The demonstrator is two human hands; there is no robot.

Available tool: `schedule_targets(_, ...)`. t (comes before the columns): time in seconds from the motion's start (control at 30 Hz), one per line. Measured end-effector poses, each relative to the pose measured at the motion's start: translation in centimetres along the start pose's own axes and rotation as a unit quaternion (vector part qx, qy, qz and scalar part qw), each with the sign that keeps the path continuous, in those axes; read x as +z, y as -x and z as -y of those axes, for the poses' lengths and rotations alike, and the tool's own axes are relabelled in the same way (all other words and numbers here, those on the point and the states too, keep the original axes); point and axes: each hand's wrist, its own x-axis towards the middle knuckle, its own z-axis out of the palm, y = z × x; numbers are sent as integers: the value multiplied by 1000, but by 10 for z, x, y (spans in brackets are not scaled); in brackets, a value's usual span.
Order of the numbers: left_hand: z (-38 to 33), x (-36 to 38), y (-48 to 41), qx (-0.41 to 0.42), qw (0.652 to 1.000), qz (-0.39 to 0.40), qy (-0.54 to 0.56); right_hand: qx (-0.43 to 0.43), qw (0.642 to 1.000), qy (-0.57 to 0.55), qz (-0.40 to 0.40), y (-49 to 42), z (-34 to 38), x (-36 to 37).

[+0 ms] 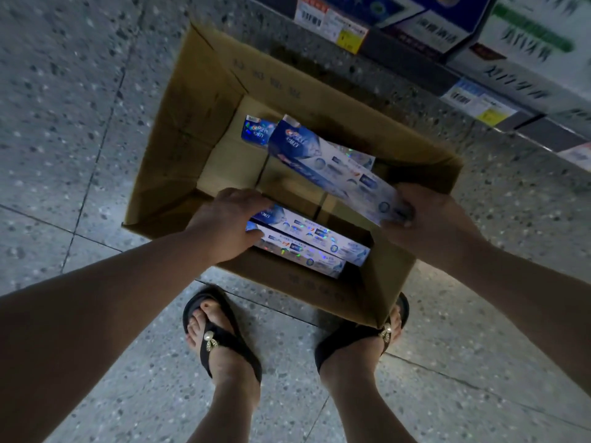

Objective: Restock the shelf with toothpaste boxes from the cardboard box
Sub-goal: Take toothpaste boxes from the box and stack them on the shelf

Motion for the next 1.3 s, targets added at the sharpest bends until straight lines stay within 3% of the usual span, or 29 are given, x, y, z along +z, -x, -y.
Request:
schedule_targets(0.13, -7, 13, -25, 52, 992, 67, -91, -6, 999, -27, -16, 1, -7, -9)
schedule_targets(0.27, -1, 29, -45, 62, 987, 103, -110, -2, 999, -22, -24, -3, -15, 2)
schedule_targets(0.67, -4, 24, -64, 61, 994, 39, -79, -7, 997, -53, -47, -10, -14, 11)
schedule_targets(0.93, -28, -38, 28, 61, 998, -5, -33, 3, 998, -59, -37, 42, 16, -44)
schedule_targets(1.03, -52, -70, 84, 58, 997, -48, 31, -1, 995, -90, -48, 78, 31, -76)
schedule_targets(1.3, -121, -170, 232, 152, 976, -126, 89, 9, 987, -139, -76, 211, 68, -195)
